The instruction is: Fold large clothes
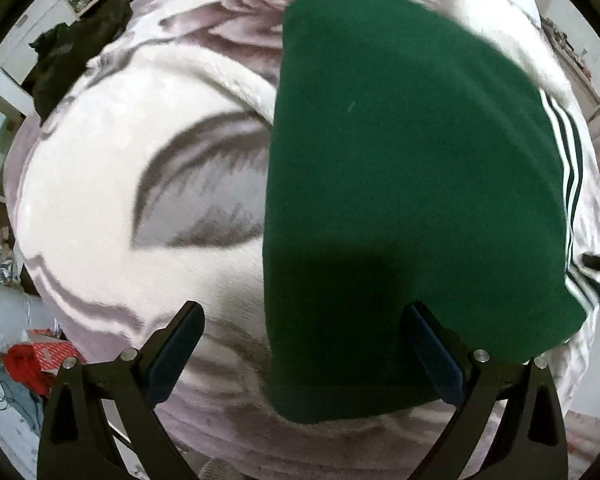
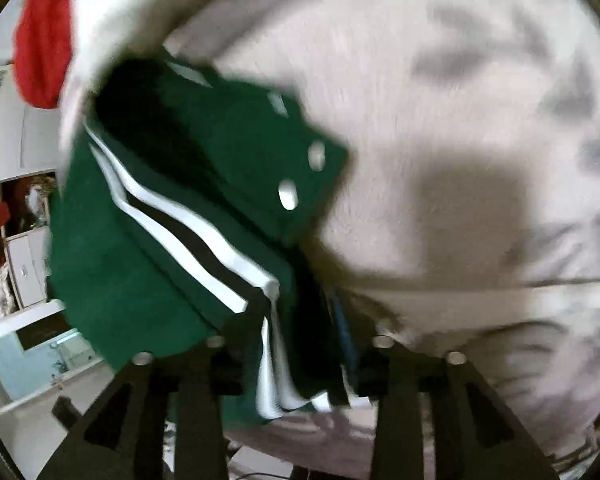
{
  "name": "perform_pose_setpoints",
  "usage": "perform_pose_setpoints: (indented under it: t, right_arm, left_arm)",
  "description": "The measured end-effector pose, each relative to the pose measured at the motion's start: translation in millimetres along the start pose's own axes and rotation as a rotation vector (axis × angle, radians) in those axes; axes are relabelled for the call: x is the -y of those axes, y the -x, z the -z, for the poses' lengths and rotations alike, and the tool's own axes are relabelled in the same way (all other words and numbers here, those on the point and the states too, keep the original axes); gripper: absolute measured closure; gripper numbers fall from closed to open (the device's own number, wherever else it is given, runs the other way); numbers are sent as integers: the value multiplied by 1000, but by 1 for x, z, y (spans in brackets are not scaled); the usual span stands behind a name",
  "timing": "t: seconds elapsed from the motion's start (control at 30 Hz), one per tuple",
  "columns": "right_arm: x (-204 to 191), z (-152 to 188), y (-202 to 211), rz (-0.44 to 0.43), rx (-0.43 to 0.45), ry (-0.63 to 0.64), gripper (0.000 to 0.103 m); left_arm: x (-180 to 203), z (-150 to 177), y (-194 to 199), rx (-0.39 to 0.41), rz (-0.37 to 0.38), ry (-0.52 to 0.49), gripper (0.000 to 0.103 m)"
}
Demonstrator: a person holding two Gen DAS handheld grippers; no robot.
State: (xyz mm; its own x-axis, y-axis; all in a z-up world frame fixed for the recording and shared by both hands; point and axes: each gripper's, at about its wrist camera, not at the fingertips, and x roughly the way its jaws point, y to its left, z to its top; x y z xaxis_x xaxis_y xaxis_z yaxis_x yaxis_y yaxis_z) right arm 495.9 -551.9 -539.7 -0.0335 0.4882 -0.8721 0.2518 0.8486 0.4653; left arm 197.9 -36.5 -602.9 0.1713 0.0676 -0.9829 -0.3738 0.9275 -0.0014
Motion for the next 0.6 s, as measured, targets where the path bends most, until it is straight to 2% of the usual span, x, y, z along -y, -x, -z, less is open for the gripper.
perform_pose_setpoints:
  t: [0.07,0.17,0.23,0.27,0.33,0.37,0.4,0.43,0.47,0.5,0.6]
  right_arm:
    - [-16,-6,24,-34,44,49,40]
    - [-56,-35,29,-127,54,164,32]
    - [-87,-58,7,-140,40,237,31]
    - [-99,-75,-12,-162,9,258,31]
    - [-110,-106,-46,-153,-64,257,31]
    - [-116,-116,-61,-159,-105,257,33]
    - [-124,-125,-74,-169,-127,258,43]
    - [-132,-131,-80,-181,-111,281,85]
    - [-145,-132,-75,-199,-92,319,100]
    - [-154,-133,-69,-204,-68,329,100]
    - [-165,-133,-30,-231,80,318,101]
  left_arm:
    - [-4,-11,12,27,3,15,0]
    - [-8,-36,24,81,-12,34,0]
    - [-9,-59,20,105,-38,34,0]
    - [-10,-70,18,114,-46,35,0]
    - [-11,-95,9,134,-68,34,0]
    - [-11,-103,5,142,-71,33,0]
    - [-11,-115,0,150,-76,31,0]
    - [-11,-121,-4,154,-79,31,0]
    - [-11,-128,-8,160,-79,32,0]
    - [-10,-129,-9,162,-77,31,0]
    - [-9,-136,-20,158,-45,24,0]
